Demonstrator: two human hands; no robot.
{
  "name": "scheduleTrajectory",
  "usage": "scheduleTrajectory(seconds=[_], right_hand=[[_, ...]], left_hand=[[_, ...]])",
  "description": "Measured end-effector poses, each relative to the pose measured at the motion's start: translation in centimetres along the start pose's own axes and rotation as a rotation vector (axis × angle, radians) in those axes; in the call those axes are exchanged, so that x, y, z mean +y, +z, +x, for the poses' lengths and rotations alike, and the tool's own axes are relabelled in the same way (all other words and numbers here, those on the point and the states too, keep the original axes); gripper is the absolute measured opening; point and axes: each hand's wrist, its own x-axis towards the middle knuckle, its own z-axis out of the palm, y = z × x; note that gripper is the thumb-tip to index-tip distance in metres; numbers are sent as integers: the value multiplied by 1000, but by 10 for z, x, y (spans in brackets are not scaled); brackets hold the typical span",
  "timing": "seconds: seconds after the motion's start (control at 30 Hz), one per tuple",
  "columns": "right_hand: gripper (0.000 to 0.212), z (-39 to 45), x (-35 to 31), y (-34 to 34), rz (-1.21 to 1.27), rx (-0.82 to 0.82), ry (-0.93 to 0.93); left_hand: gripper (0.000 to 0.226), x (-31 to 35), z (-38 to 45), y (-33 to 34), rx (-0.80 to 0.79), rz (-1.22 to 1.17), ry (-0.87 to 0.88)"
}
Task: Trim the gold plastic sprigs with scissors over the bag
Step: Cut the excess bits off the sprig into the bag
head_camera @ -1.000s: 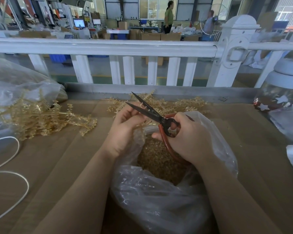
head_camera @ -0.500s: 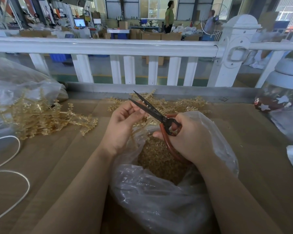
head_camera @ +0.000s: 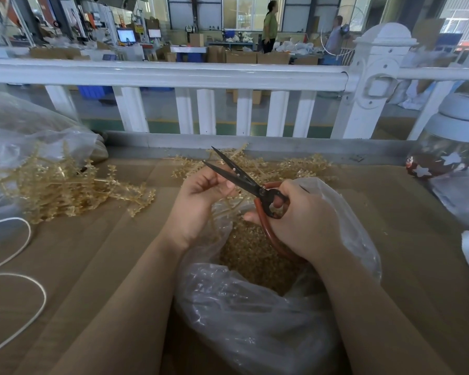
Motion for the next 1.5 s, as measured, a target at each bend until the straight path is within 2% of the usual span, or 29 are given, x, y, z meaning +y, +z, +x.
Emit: scheduleTrajectory(seconds=[0.4, 0.8, 1.2, 1.3, 1.43, 1.5], right_hand=[[54, -1, -4, 2, 31, 50, -8], [57, -1, -2, 1, 15, 38, -7], [64, 1, -1, 2, -4, 54, -1], [58, 1, -3, 1, 60, 61, 18], [59, 4, -6, -2, 318, -46, 183], [40, 6, -6, -2, 442, -97, 224]], left_hand=[[7, 0, 0, 1, -5, 35, -8], [14, 2, -1, 5, 12, 38, -1], [11, -3, 1, 3, 0, 36, 52], [11, -3, 1, 3, -4, 17, 57], [9, -3, 1, 4, -8, -25, 54], [3, -3, 0, 5, -21, -39, 54]])
